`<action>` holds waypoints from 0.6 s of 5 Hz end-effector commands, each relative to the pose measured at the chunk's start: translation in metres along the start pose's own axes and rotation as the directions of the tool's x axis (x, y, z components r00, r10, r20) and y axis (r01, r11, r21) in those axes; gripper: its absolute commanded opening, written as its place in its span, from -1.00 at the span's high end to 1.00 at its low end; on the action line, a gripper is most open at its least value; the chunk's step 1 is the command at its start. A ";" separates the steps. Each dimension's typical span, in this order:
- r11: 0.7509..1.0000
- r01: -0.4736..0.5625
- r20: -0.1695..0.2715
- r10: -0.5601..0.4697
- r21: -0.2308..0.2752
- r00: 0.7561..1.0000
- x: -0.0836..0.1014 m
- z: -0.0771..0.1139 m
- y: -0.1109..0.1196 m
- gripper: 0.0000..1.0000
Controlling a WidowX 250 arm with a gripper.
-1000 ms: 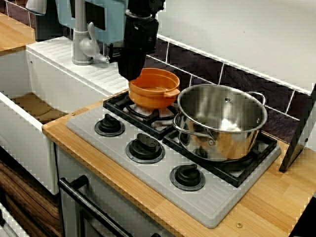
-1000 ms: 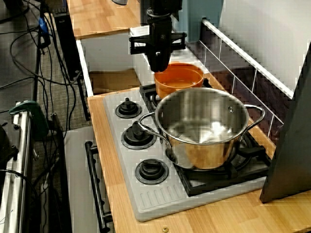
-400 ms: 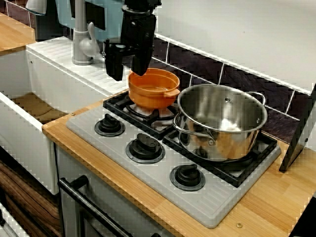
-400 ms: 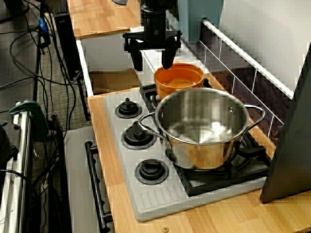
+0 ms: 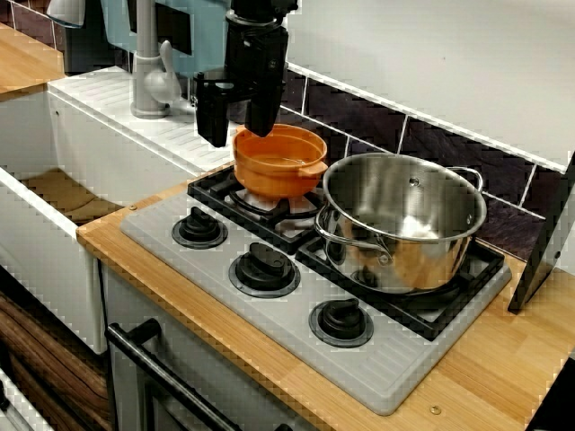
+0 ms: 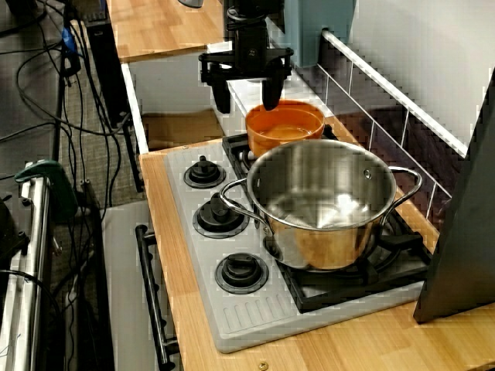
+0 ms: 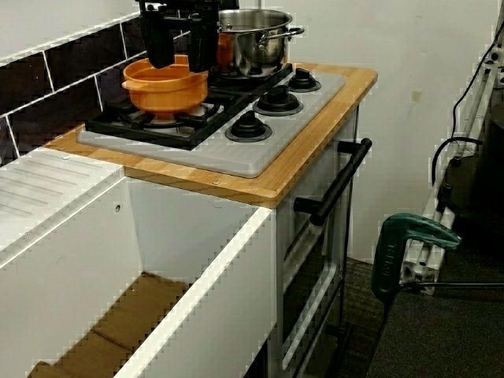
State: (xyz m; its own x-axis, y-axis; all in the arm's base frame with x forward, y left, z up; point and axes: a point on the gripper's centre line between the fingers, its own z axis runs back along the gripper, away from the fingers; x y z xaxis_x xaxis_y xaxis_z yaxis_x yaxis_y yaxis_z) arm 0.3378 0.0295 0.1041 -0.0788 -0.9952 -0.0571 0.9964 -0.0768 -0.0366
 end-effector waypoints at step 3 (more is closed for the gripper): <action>0.998 0.024 0.014 -0.023 -0.050 1.000 0.006 -0.016 -0.005 1.00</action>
State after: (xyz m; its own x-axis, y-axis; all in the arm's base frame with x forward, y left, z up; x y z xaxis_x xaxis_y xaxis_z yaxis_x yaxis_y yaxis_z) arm 0.3329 0.0184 0.0729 -0.1023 -0.9941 -0.0347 0.9869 -0.0971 -0.1290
